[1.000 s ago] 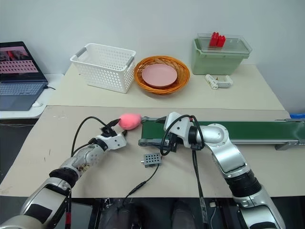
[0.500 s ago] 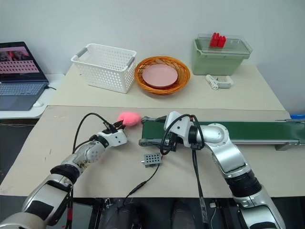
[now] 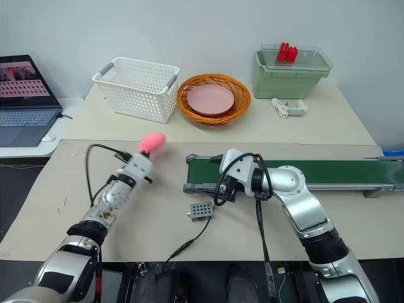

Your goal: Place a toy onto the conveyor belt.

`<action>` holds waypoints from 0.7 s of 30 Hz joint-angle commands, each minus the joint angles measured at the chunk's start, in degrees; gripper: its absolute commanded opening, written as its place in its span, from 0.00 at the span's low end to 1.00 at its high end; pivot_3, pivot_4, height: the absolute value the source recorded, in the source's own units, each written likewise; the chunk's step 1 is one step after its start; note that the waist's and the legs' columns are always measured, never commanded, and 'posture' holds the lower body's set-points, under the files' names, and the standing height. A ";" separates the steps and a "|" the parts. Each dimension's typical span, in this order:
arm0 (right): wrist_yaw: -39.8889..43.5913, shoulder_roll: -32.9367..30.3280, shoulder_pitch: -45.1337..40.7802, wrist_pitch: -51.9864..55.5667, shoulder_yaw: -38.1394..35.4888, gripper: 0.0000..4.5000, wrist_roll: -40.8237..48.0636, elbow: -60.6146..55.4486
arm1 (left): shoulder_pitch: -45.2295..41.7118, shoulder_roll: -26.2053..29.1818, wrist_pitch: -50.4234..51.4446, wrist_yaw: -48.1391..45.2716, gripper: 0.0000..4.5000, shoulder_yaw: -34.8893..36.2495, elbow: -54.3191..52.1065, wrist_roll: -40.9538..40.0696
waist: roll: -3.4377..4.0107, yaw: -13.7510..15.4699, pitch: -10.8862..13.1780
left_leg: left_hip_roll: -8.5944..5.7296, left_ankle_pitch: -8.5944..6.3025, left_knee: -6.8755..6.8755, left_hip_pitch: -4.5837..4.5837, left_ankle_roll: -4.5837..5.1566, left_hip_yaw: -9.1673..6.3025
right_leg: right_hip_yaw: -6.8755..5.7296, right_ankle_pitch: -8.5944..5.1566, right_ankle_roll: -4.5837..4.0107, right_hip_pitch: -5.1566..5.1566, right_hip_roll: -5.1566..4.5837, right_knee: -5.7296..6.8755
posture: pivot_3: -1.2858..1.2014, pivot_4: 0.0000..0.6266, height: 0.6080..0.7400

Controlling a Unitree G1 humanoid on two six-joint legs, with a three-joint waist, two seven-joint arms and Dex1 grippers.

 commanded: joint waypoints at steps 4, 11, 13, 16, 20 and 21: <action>0.02 -0.52 -0.04 -0.47 -1.85 1.00 0.63 -0.91 | 3.52 -5.52 33.43 -10.44 0.01 9.64 -31.63 -31.05 | 0.00 0.04 0.00 | -0.02 -0.01 0.14 0.07 0.01 -0.05 | 0.09 0.01 0.07 0.15 0.00 -0.02 | 0.52 0.24 1.00; 0.74 -1.42 -0.59 -0.55 -3.14 1.00 1.29 -0.11 | 6.32 -8.38 72.01 -6.57 0.01 20.16 -42.18 -89.93 | -0.01 -0.31 0.00 | 0.00 -0.01 0.19 0.15 0.01 -0.13 | 0.22 0.00 0.13 0.20 0.04 0.03 | 0.52 0.24 1.00; 1.01 -1.95 -0.38 -0.40 -3.72 1.00 1.66 -0.72 | 7.00 -7.94 75.76 -3.50 0.01 19.39 -41.08 -94.78 | -0.01 -0.40 0.01 | -0.03 0.00 0.19 0.24 0.00 -0.13 | 0.25 -0.02 0.15 0.27 0.06 0.06 | 0.52 0.24 1.00; 1.07 -3.10 0.41 -0.21 -4.93 1.00 1.77 -1.47 | 8.06 -8.29 78.73 0.77 0.01 17.89 -40.12 -101.04 | -0.01 -0.42 0.01 | -0.05 0.00 0.17 0.60 -0.01 -0.14 | 0.20 -0.04 0.16 0.76 0.12 -0.10 | 0.52 0.24 1.00; 0.47 -4.79 1.95 0.15 -7.17 1.00 1.82 -2.02 | 8.68 -9.25 78.13 7.36 0.01 17.59 -35.58 -101.83 | -0.02 -0.14 0.01 | -0.07 -0.04 0.14 0.92 0.02 -0.15 | 0.23 -0.07 0.15 1.08 0.13 -0.16 | 0.52 0.24 1.00; 0.25 -5.11 2.32 0.23 -7.68 1.00 1.83 -2.16 | 8.77 -9.22 78.36 8.05 0.01 17.25 -34.90 -101.64 | -0.02 -0.09 0.01 | -0.07 -0.04 0.13 0.94 0.02 -0.16 | 0.24 -0.08 0.14 1.10 0.13 -0.16 | 0.52 0.24 1.00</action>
